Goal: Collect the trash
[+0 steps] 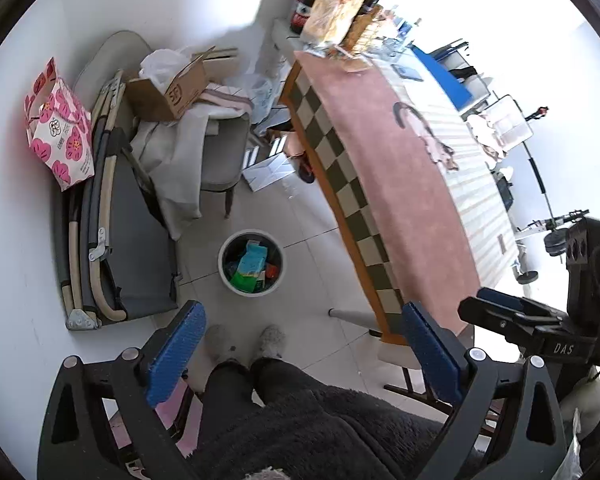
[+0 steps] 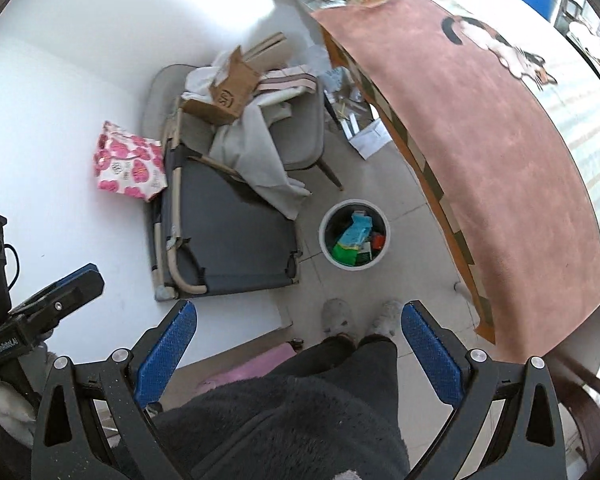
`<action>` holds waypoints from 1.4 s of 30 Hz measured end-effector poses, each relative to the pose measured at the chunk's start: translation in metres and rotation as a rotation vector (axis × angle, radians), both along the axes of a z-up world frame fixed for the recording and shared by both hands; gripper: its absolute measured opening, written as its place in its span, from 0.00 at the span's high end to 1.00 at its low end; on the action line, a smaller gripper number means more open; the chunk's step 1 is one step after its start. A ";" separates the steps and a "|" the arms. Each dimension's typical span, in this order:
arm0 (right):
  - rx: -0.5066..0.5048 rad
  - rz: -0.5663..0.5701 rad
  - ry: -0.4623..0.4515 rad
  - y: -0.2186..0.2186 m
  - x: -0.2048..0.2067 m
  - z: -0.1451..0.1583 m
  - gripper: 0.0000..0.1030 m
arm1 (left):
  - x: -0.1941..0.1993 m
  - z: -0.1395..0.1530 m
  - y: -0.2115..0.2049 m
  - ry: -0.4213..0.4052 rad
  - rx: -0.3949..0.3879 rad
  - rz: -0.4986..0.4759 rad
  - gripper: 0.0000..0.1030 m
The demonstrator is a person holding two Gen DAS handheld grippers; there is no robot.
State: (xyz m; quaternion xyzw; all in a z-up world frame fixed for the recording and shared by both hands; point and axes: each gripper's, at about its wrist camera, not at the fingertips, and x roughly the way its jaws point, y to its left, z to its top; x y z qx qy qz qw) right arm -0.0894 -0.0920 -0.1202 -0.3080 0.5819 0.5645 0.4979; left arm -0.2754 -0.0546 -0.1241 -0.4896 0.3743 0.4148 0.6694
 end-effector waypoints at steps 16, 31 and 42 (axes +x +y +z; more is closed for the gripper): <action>0.029 0.026 0.019 -0.018 -0.012 0.035 0.00 | 0.000 0.023 -0.018 -0.044 0.034 -0.013 0.02; 0.022 0.003 0.029 -0.025 -0.011 0.039 0.00 | 0.004 0.027 -0.023 -0.050 0.047 -0.027 0.02; 0.031 -0.019 0.033 -0.031 -0.011 0.046 0.00 | 0.005 0.030 -0.024 -0.056 0.053 -0.039 0.02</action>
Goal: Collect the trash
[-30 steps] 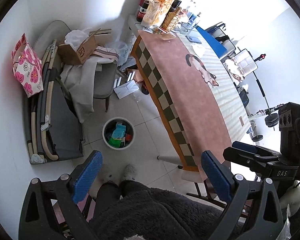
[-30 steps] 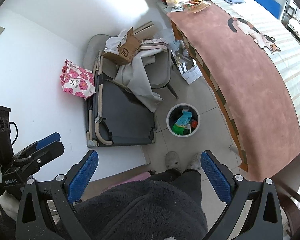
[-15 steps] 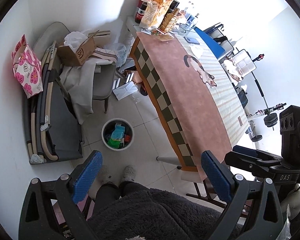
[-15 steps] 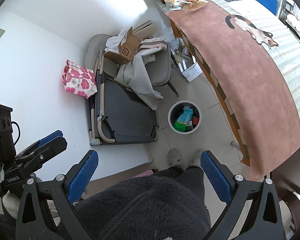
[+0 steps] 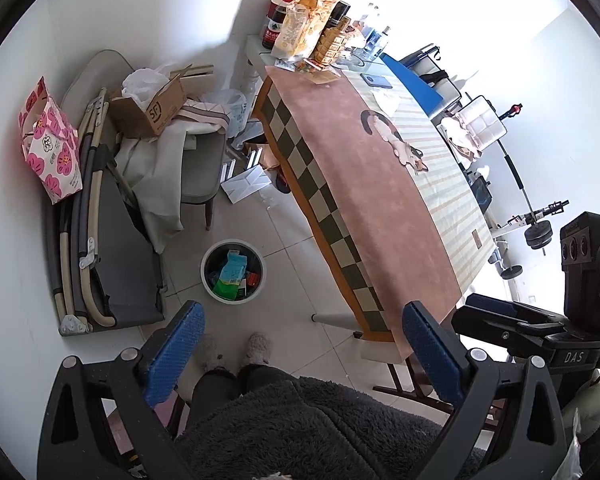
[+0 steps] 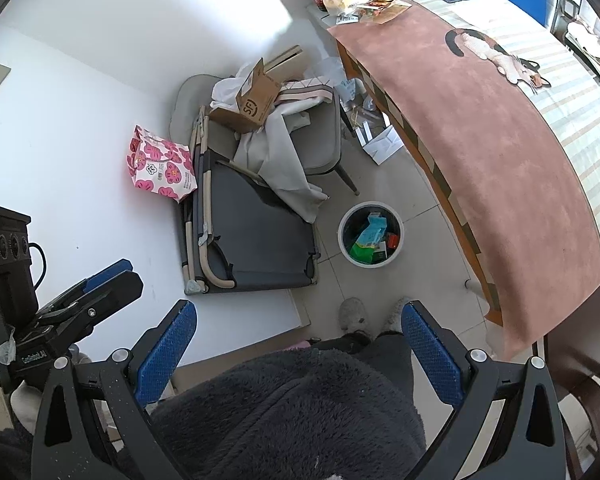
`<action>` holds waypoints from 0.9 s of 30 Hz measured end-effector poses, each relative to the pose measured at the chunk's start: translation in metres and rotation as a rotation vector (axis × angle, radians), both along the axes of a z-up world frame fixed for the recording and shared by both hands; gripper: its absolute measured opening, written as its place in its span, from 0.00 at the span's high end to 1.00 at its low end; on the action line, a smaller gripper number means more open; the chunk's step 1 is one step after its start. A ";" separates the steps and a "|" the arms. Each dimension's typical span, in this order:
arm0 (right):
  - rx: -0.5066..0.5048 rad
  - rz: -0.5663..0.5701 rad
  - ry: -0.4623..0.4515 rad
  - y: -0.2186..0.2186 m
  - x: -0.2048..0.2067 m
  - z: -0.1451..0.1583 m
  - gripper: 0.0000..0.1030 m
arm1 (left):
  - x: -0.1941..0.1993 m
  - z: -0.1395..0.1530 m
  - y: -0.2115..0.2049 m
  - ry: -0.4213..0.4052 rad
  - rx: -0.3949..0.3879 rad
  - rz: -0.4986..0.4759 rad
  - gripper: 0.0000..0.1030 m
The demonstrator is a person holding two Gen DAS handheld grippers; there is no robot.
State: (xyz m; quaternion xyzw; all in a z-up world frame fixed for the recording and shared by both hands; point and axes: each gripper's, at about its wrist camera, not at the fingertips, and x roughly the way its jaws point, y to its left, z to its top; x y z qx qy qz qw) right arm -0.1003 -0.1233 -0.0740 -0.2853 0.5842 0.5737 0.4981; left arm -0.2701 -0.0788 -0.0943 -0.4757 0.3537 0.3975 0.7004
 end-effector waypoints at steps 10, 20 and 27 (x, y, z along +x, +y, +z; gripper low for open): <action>0.002 0.004 0.000 -0.004 0.002 0.001 0.00 | 0.002 0.002 0.000 -0.003 0.000 -0.008 0.02; 0.003 0.009 0.001 -0.006 0.003 0.002 0.00 | 0.003 0.003 -0.001 -0.006 0.003 -0.016 0.02; 0.003 0.008 0.003 -0.006 0.003 0.002 0.00 | 0.003 0.003 -0.001 -0.006 0.004 -0.014 0.02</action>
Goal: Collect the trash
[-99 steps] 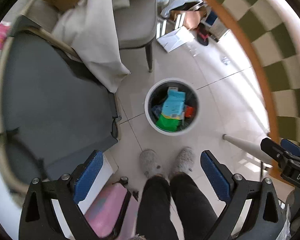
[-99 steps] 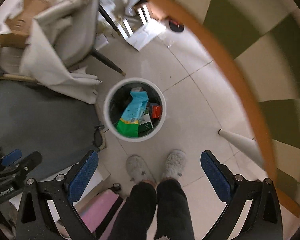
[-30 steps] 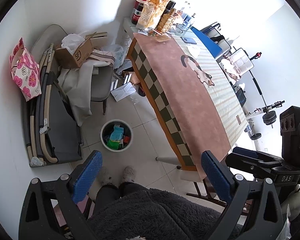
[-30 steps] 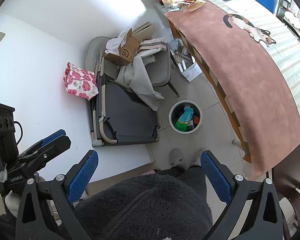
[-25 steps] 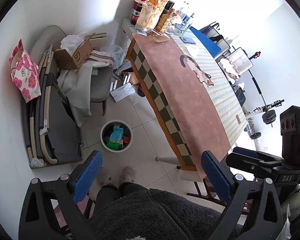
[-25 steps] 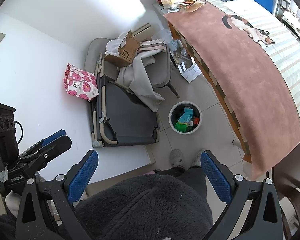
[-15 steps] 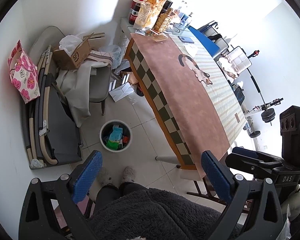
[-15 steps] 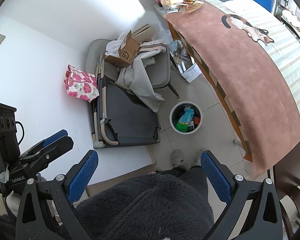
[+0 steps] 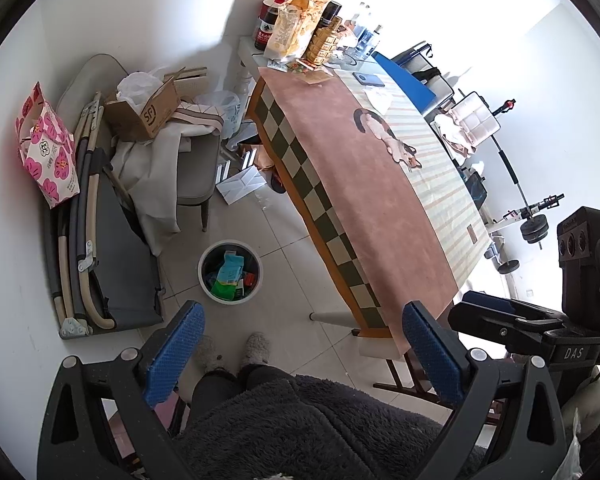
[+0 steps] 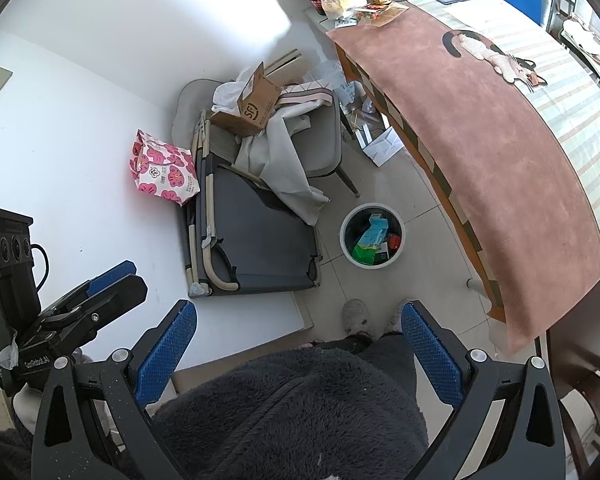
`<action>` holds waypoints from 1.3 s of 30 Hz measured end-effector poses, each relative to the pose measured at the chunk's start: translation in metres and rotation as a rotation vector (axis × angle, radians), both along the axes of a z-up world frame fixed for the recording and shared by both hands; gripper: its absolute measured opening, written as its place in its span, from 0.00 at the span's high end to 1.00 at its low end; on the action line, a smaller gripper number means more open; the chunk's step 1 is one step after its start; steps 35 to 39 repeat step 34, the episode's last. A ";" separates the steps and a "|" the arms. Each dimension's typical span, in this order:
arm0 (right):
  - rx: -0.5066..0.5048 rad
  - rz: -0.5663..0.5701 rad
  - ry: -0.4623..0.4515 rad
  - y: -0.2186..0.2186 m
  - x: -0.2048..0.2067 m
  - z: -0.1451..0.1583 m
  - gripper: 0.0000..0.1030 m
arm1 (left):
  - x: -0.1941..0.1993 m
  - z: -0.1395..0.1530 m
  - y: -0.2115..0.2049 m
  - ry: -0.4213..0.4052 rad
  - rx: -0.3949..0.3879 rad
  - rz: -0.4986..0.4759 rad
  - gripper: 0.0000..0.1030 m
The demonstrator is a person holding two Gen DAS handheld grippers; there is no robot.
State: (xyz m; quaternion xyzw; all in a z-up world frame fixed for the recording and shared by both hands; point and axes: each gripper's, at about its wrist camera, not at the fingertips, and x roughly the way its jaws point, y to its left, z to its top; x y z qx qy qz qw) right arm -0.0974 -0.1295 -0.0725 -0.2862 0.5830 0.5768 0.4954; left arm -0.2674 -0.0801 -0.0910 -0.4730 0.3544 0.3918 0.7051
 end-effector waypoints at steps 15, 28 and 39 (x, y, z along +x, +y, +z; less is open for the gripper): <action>0.001 0.002 0.001 -0.001 0.000 0.001 0.00 | 0.000 0.001 0.000 -0.001 0.001 -0.003 0.02; 0.004 -0.004 0.003 0.000 -0.003 0.001 0.00 | -0.001 0.003 0.000 0.000 0.005 -0.006 0.02; 0.004 -0.006 0.006 0.003 -0.007 0.003 0.00 | -0.001 0.004 0.001 -0.001 0.005 -0.010 0.02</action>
